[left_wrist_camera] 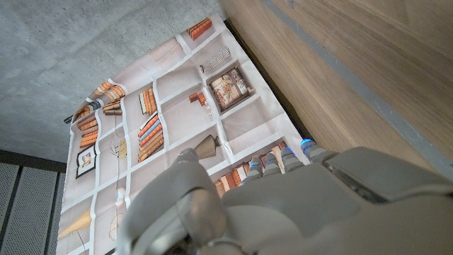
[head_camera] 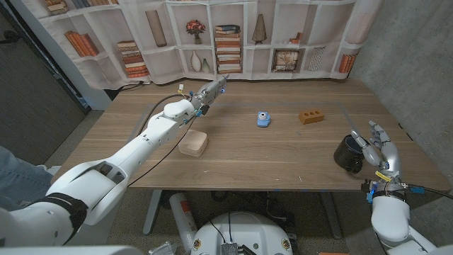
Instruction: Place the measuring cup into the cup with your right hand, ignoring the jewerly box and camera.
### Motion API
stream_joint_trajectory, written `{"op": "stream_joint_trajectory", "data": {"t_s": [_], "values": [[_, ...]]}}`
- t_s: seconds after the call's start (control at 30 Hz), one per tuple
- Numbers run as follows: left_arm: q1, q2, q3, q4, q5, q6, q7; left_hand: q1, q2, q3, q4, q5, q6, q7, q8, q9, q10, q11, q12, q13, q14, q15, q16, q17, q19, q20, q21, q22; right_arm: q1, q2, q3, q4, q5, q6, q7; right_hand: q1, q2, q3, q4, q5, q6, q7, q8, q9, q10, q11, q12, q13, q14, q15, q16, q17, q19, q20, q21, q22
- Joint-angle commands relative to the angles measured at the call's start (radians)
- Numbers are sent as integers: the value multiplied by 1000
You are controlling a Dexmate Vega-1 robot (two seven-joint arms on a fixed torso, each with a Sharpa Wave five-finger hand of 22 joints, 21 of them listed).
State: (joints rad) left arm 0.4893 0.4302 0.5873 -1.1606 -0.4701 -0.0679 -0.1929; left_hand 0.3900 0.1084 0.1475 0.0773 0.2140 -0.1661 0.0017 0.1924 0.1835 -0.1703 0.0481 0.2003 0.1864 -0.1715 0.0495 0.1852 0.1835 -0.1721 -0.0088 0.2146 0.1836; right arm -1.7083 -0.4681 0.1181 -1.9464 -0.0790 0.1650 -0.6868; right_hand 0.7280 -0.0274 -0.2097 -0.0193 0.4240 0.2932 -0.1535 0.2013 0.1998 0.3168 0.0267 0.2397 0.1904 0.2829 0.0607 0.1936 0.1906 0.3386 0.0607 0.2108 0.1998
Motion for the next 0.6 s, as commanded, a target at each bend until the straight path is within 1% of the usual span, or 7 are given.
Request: {"op": "stream_joint_trajectory", "data": {"t_s": [0.03,0.13,0.2,0.33,0.5,0.57,0.6], "values": [[-4,-3,-4,25,-5,-12,-12,5,7,-4,-3,-2,-3,-8,4,5,-23,-4,8,3,-85,-5,2,2,-113,1,2,6,-3,0,1,-37,-22,-35,-5,0,8,-8,-2,7,4,8,6,-1,10,-4,4,3,7,-4,3,1,2,-8,6,3],[-8,-8,-4,39,-5,-19,-17,5,7,-4,-3,-2,-4,-8,4,5,-24,-4,7,3,-85,-5,2,2,-113,2,2,6,-5,1,2,-49,-28,-47,-7,1,13,-7,-1,10,8,20,7,-1,15,-11,5,3,9,-2,3,0,2,-8,6,3],[-10,-12,-4,48,-7,-23,-20,5,7,-4,-3,-2,-5,-9,4,5,-23,-5,8,3,-85,-5,2,2,-113,1,2,6,-5,3,3,-56,-33,-54,-9,1,16,-7,0,11,13,20,9,-1,19,-10,6,3,10,-4,3,0,2,-9,6,3],[-14,-16,-3,63,-8,-30,-27,5,7,-4,-3,-2,-9,-12,2,5,-23,-9,8,3,-85,-7,2,2,-113,1,2,6,-4,3,3,-67,-42,-63,-10,3,27,-5,2,16,26,13,12,-1,30,-20,10,4,9,-27,2,1,4,-24,7,3],[-15,-16,-5,69,-9,-32,-30,5,7,-4,-3,-2,-10,-12,2,5,-21,-9,8,3,-84,-7,2,2,-112,1,2,6,-1,3,3,-82,-51,-78,-10,5,38,-3,4,20,35,22,13,-2,42,-25,14,5,8,-49,1,2,2,-33,7,3],[-15,-15,-6,69,-9,-35,-32,5,7,-4,-3,-2,-9,-12,2,5,-19,-9,9,3,-84,-7,2,2,-112,1,2,6,0,3,3,-91,-56,-88,-10,13,54,4,4,23,41,31,15,-2,51,-27,17,6,15,-57,4,3,3,-36,8,3],[-14,-14,-6,68,-8,-35,-31,5,7,-4,-3,-2,-9,-12,2,5,-18,-9,10,3,-84,-8,3,2,-112,1,2,6,0,4,4,-94,-53,-90,-7,24,65,10,1,26,45,34,16,-1,55,-30,18,6,30,-49,9,3,6,-41,9,3]]}}
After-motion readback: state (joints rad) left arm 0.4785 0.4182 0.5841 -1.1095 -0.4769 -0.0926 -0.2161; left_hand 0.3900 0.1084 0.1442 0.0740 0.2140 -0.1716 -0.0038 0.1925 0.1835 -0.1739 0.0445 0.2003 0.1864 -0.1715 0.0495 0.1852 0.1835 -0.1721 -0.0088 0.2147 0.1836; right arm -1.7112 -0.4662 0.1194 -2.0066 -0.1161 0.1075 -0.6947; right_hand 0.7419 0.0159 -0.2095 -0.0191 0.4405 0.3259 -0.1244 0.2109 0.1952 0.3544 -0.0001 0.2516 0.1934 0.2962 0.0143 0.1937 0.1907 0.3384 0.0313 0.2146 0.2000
